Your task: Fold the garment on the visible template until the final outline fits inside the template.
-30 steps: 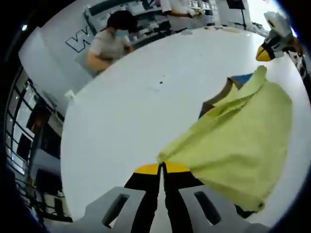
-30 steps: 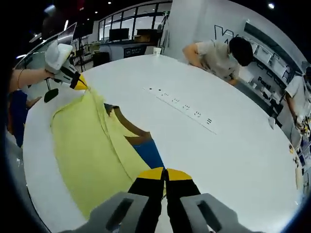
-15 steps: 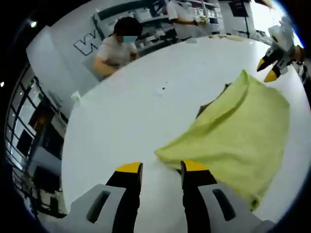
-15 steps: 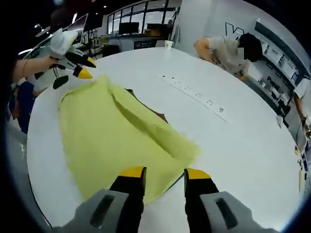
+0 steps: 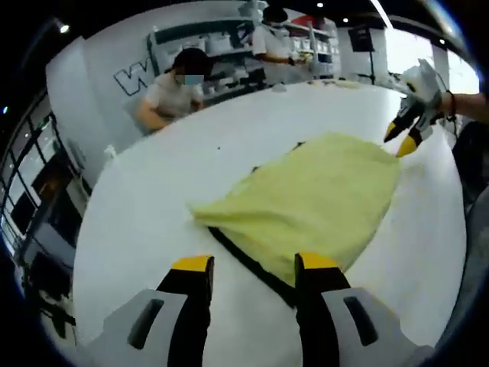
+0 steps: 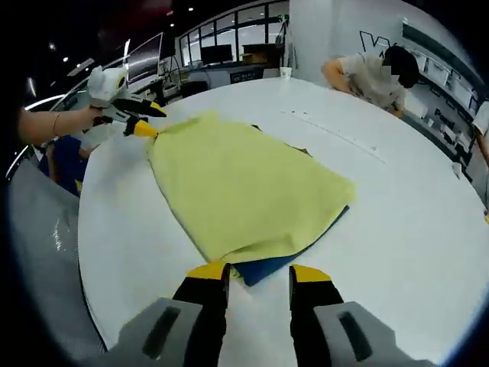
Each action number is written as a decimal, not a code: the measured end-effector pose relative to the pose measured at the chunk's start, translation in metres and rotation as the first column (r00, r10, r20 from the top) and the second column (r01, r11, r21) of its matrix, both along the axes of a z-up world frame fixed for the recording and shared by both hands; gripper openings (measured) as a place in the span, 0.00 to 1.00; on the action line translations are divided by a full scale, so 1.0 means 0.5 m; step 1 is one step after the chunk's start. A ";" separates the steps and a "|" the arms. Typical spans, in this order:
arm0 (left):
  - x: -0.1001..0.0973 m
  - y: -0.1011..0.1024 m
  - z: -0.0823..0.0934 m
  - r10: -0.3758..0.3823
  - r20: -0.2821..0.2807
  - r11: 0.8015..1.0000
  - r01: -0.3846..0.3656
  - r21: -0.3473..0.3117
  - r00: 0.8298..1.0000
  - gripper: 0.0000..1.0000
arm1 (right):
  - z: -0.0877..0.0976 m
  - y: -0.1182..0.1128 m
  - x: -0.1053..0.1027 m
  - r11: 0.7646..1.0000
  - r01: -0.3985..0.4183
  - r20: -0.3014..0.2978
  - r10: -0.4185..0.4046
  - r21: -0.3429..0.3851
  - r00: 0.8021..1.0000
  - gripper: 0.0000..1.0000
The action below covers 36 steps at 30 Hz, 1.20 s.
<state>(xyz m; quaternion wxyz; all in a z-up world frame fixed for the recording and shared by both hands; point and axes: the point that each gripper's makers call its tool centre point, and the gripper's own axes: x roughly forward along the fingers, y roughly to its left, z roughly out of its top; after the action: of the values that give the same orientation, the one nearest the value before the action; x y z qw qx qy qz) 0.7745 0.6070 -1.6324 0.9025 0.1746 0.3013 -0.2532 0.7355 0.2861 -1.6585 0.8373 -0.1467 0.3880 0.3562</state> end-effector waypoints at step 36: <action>-0.093 -0.050 -0.059 0.091 -0.051 0.989 -0.096 -0.115 0.995 0.14 | -0.021 0.056 -0.031 0.999 0.006 0.060 -0.008 0.032 0.998 0.00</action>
<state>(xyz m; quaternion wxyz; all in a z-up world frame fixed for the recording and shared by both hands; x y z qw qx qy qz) 0.7281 0.5822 -1.6621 0.9150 0.1014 0.3143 -0.2317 0.7198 0.3141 -1.6690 0.8520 -0.1427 0.3576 0.3547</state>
